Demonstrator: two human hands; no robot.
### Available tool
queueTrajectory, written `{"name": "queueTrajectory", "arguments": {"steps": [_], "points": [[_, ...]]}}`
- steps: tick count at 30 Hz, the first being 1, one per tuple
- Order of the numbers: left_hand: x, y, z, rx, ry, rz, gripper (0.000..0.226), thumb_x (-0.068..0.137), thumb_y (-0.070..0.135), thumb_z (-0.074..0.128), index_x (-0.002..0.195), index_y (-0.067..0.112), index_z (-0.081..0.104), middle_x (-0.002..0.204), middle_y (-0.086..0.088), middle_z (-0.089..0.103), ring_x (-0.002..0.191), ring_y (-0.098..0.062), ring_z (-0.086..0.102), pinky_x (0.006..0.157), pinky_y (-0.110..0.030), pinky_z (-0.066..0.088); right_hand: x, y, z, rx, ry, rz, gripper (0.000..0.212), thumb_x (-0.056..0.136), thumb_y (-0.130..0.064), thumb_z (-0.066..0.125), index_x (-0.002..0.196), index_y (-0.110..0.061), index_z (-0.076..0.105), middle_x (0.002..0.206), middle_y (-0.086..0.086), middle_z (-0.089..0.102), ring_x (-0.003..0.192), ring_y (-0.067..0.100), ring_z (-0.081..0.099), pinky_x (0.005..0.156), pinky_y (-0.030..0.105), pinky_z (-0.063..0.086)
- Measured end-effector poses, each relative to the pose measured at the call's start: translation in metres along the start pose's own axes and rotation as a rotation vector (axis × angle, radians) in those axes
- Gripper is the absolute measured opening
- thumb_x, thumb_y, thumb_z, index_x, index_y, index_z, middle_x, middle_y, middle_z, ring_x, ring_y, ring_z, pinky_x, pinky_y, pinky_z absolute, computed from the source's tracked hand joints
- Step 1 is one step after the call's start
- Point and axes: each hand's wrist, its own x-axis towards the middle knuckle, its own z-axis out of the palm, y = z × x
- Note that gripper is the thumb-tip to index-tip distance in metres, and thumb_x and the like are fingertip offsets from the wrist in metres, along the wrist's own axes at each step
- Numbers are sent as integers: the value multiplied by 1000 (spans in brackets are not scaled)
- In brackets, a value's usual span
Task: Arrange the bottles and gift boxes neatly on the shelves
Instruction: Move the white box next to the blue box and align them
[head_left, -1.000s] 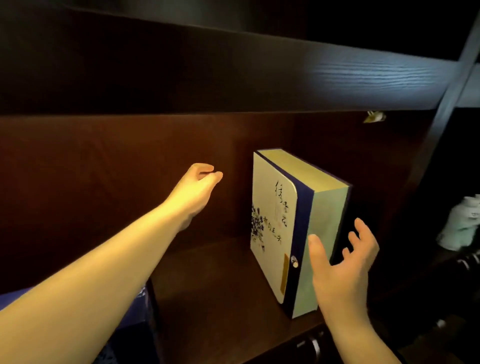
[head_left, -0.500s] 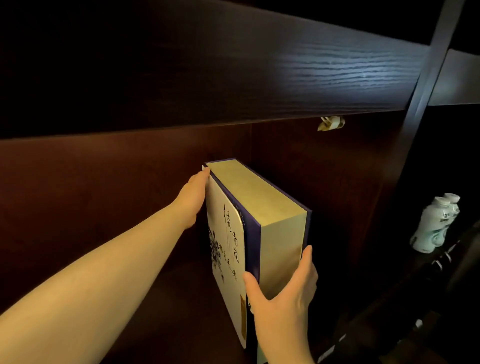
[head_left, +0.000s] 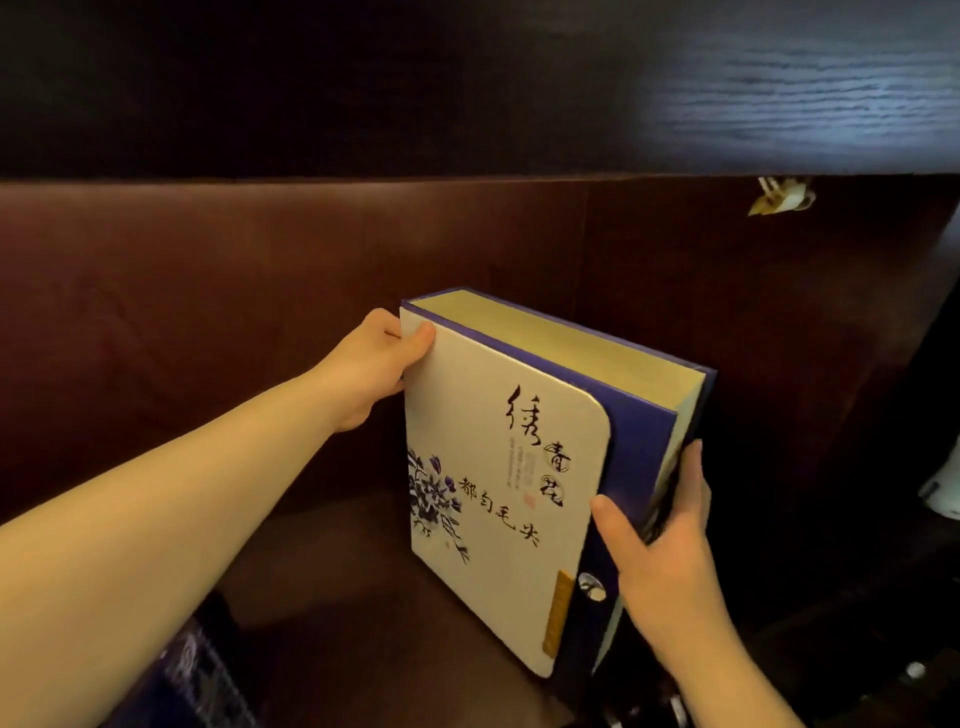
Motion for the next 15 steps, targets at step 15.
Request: {"name": "queueTrajectory", "arguments": {"steps": [15], "points": [[-159,-13,-76,528,207,224,53,70,49,85,90,32,39,98,15,59,85,-1,60,54,-16,46,13,4,17,359,-229,24,53,68,-52,80,117,-38,67,113,-8,78,109,20,72,83,39,62]]}}
